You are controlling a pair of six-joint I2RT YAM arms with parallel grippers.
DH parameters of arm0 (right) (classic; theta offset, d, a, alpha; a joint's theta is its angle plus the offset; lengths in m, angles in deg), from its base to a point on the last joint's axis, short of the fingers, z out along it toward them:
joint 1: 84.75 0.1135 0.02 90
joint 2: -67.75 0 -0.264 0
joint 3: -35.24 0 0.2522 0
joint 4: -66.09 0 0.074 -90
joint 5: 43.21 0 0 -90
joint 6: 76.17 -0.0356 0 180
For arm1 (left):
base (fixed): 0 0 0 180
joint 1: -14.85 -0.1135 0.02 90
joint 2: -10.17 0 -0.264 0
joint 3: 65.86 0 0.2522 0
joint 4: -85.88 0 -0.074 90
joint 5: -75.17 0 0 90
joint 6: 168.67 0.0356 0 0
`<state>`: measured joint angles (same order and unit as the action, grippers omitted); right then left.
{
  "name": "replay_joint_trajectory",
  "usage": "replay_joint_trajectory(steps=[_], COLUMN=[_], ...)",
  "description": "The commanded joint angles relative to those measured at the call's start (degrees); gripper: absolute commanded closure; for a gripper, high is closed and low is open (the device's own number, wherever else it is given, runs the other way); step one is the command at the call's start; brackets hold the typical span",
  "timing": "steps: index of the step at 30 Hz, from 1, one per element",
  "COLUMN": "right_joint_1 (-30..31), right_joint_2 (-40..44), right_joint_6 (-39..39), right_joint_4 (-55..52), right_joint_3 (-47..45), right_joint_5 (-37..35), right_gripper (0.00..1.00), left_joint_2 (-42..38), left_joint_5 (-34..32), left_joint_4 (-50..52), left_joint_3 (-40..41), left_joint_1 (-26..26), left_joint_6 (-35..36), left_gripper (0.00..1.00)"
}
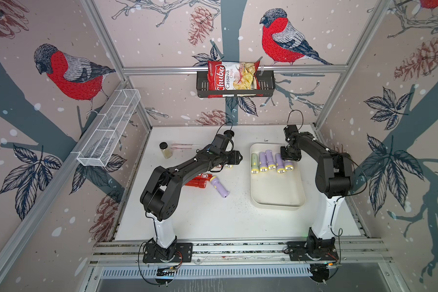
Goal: Put the flashlights into the storage boxes
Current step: Place the flashlight at the storage box.
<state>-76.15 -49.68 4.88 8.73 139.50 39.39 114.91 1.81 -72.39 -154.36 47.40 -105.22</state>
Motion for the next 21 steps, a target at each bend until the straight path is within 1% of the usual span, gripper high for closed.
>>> replay_joint_trajectory(steps=[1,4,8,12,14,17,21], right_joint_1=[-0.03,0.01,-0.02,0.23,0.48,1.40,3.97], right_joint_2=[-0.69,0.01,2.56,6.39,9.43,14.78,19.45], right_joint_6=[-0.44,-0.69,-0.98,-1.23,-1.57,-3.24,-5.68], right_joint_4=[1.58,2.33,3.04,2.22,2.09,2.74,4.53], right_joint_3=[0.19,0.23,0.55,0.83,-0.60,-5.74,-14.10], right_joint_5=[0.45,0.27,0.63,0.59,1.09,3.42,5.10], right_gripper=[0.57,0.45,0.40,0.40,0.40,0.40,0.40], left_joint_2=[-0.60,-0.77,-0.97,-1.35,-1.88,-2.78,-3.92], left_joint_5=[-0.03,-0.10,-0.03,-0.10,-0.12,-0.20,-0.22], left_joint_4=[-0.56,-0.57,-0.58,-0.46,-0.48,-0.91,-1.28], left_joint_3=[0.07,-0.03,-0.11,-0.07,0.27,1.22,2.68], left_joint_1=[-0.15,-0.16,-0.22,-0.26,-0.28,-0.35,-0.22], left_joint_6=[0.67,0.62,0.62,0.61,0.58,0.38,0.35], left_gripper=[0.40,0.39,0.40,0.39,0.39,0.39,0.39])
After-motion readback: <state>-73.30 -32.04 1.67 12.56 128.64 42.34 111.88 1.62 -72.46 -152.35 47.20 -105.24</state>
